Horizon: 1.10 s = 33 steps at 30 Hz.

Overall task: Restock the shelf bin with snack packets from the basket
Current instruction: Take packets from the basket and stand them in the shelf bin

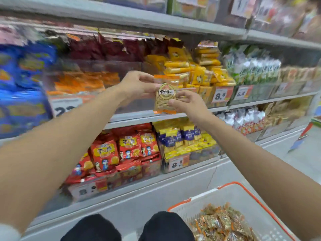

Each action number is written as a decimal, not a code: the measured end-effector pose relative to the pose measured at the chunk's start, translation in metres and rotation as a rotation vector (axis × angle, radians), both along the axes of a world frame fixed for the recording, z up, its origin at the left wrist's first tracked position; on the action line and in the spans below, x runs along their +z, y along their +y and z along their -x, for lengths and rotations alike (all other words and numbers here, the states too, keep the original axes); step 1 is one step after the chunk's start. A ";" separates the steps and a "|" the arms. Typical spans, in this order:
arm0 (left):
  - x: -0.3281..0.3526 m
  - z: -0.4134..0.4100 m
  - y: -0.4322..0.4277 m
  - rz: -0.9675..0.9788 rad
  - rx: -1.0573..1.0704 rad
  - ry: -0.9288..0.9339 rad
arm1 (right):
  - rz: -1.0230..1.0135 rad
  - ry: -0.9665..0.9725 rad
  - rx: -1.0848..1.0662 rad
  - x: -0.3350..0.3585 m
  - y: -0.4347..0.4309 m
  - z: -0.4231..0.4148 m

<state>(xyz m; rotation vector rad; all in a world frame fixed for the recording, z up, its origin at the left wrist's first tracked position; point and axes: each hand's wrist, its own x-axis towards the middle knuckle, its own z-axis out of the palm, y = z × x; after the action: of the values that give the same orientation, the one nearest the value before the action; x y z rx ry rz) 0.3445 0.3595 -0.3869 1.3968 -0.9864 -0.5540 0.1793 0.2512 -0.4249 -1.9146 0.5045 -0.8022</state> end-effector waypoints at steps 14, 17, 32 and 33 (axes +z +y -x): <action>0.046 -0.155 0.015 -0.560 0.383 -0.713 | 0.210 0.433 0.167 0.043 -0.029 -0.205; 0.030 -0.177 0.008 -0.714 0.339 -0.775 | 0.214 0.588 0.198 0.029 -0.032 -0.231; 0.016 -0.189 0.012 -0.622 0.376 -0.762 | 0.323 0.782 0.227 0.018 -0.031 -0.243; 0.017 -0.187 0.014 -0.594 0.387 -0.756 | 0.314 0.783 0.224 0.019 -0.030 -0.240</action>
<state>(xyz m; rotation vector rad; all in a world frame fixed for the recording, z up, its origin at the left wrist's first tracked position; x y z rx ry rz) 0.5312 0.3738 -0.3701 2.3636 -1.1315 0.0098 0.4198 0.2207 -0.4054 -2.5069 0.6325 0.0549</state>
